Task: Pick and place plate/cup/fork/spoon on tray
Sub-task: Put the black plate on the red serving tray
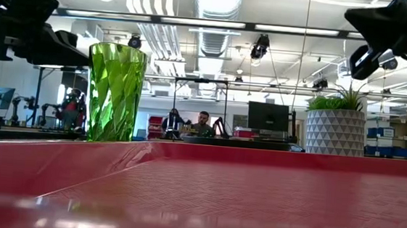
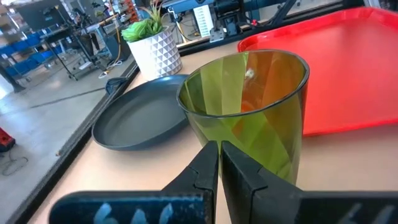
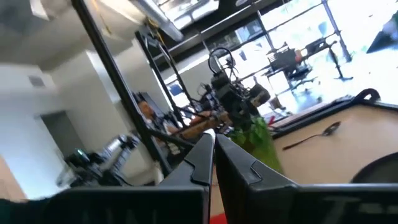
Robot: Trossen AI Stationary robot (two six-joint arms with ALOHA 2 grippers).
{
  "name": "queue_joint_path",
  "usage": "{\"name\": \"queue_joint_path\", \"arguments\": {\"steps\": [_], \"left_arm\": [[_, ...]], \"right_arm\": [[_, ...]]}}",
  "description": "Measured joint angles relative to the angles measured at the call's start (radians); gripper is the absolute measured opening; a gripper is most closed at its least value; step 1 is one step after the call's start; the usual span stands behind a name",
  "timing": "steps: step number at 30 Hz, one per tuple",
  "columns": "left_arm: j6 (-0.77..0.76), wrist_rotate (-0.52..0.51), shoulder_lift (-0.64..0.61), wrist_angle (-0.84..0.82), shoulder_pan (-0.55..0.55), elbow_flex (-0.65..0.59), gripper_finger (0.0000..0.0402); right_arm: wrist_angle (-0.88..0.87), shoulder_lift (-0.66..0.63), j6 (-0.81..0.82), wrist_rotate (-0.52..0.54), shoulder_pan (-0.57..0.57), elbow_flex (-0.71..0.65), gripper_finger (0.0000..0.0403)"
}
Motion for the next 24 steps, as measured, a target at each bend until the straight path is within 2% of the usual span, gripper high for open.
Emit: {"name": "queue_joint_path", "arguments": {"steps": [3, 9, 15, 18, 24], "left_arm": [[0.018, 0.000, 0.000, 0.000, 0.000, 0.000, 0.0000], [0.018, 0.000, 0.000, 0.000, 0.000, 0.000, 0.0000], [0.004, 0.009, 0.000, 0.002, 0.000, 0.000, 0.0000], [-0.101, 0.064, 0.001, 0.041, 0.000, 0.000, 0.0000], [-0.511, 0.104, 0.013, 0.189, -0.001, 0.000, 0.0000]], "right_arm": [[0.010, 0.000, 0.042, 0.016, 0.000, 0.000, 0.0009], [0.011, 0.000, 0.148, 0.133, 0.000, 0.000, 0.0009], [0.027, 0.000, 0.165, 0.156, 0.000, 0.000, 0.0009], [0.033, 0.000, 0.165, 0.157, 0.000, 0.000, 0.0009], [0.031, 0.000, 0.164, 0.157, 0.000, 0.000, 0.0009]]}}
